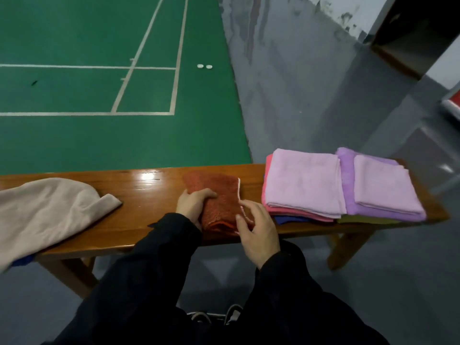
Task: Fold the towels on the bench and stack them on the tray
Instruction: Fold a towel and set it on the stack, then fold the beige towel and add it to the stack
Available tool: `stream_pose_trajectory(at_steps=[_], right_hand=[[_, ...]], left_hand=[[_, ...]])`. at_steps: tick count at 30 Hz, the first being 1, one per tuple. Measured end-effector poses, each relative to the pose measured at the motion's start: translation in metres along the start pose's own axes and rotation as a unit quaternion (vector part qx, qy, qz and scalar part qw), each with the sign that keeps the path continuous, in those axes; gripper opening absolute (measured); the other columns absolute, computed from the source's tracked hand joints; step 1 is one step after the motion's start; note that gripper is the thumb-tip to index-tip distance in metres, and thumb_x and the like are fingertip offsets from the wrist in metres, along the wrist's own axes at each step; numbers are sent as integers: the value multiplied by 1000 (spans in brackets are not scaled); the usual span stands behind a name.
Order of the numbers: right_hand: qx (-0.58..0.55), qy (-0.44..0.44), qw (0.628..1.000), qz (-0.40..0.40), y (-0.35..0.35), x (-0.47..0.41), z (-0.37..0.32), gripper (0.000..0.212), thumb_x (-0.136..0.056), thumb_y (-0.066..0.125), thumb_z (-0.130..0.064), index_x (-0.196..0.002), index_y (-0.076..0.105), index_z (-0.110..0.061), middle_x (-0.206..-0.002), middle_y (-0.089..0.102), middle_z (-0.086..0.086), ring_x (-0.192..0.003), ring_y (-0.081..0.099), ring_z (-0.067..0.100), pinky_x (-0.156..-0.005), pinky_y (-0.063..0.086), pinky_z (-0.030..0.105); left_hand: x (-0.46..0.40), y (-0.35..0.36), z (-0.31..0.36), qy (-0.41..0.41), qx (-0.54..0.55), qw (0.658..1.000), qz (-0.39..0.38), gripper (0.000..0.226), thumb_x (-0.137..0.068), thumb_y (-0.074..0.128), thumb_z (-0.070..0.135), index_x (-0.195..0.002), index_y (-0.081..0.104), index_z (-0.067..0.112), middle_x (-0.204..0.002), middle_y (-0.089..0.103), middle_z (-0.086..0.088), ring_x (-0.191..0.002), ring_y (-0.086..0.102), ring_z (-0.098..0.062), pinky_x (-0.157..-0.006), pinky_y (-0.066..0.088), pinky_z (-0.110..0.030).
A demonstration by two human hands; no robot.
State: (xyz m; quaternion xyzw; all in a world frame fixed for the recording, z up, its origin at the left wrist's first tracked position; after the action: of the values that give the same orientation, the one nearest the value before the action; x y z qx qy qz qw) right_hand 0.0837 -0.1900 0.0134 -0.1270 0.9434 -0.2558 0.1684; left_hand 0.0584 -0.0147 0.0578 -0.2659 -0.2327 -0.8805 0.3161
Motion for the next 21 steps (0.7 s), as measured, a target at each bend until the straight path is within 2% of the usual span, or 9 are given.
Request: stream_pose_trajectory(at_steps=[4, 7, 11, 14, 16, 18, 19, 21], right_hand=[[-63, -31, 992, 105, -41, 1, -24, 28, -99, 57, -30, -124, 66, -21, -122, 66, -6, -117, 61, 11, -98, 52, 35], [-135, -46, 967, 213, -78, -1, -44, 28, -101, 51, -28, -123, 65, -18, -122, 68, 0, -117, 64, 19, -98, 50, 29], [-193, -39, 926, 322, -136, -16, -54, 30, -104, 41, -20, -126, 62, -19, -124, 68, 4, -120, 62, 24, -102, 48, 34], [-178, -38, 914, 363, -176, -22, -44, 35, -107, 35, -19, -130, 58, -9, -124, 65, 11, -119, 60, 24, -104, 47, 35], [-160, -31, 910, 382, -193, -20, -29, 38, -107, 34, -22, -130, 57, -3, -121, 64, 10, -117, 61, 22, -103, 47, 34], [-143, -17, 910, 388, -201, -15, -11, 39, -106, 35, -28, -131, 58, -7, -120, 65, 3, -117, 60, 18, -102, 46, 31], [-141, -6, 912, 386, -202, -13, -4, 39, -105, 37, -31, -131, 58, -11, -120, 65, -1, -117, 60, 16, -102, 46, 30], [-135, 18, 919, 370, -200, -10, 7, 36, -103, 40, -36, -129, 58, -20, -121, 64, -3, -118, 60, 13, -103, 47, 31]], left_hand=[[42, 35, 50, 88, 26, 992, -90, 50, -83, 64, -8, -129, 51, 7, -110, 64, -27, -71, 72, -35, -56, 60, -46], [74, 71, 80, 127, 27, 978, -160, 45, -86, 61, -9, -126, 54, 9, -112, 64, -26, -83, 70, -39, -64, 63, -51], [91, 135, 97, 118, 87, 948, -282, 47, -87, 55, -10, -131, 53, 3, -110, 64, -26, -89, 69, -37, -71, 62, -46], [72, 176, 85, 97, 112, 941, -303, 42, -86, 56, -11, -123, 55, 8, -106, 66, -22, -84, 69, -33, -74, 62, -45], [40, 189, 55, 80, 51, 960, -264, 48, -84, 63, -9, -127, 53, 9, -112, 68, -19, -84, 71, -29, -71, 61, -40], [7, 190, 16, 89, -112, 970, -195, 73, -80, 75, -4, -144, 42, 10, -124, 66, -17, -93, 70, -26, -74, 59, -36], [-7, 188, -2, 103, -194, 961, -168, 86, -79, 79, -3, -151, 34, 9, -128, 63, -15, -98, 67, -25, -81, 57, -34], [-25, 182, -24, 147, -301, 931, -144, 97, -78, 82, 1, -155, 24, 7, -136, 58, -9, -113, 61, -22, -97, 50, -31]])
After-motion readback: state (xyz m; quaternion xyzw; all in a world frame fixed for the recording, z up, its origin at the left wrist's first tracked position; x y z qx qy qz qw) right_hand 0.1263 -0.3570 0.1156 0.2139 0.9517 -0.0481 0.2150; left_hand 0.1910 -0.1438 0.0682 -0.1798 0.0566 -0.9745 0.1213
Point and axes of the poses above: each hand's wrist, its own x-axis away from the middle knuckle, its own y-axis out of the palm, z = x × y, the point moved 2 cm from there along -x, towards the middle knuckle
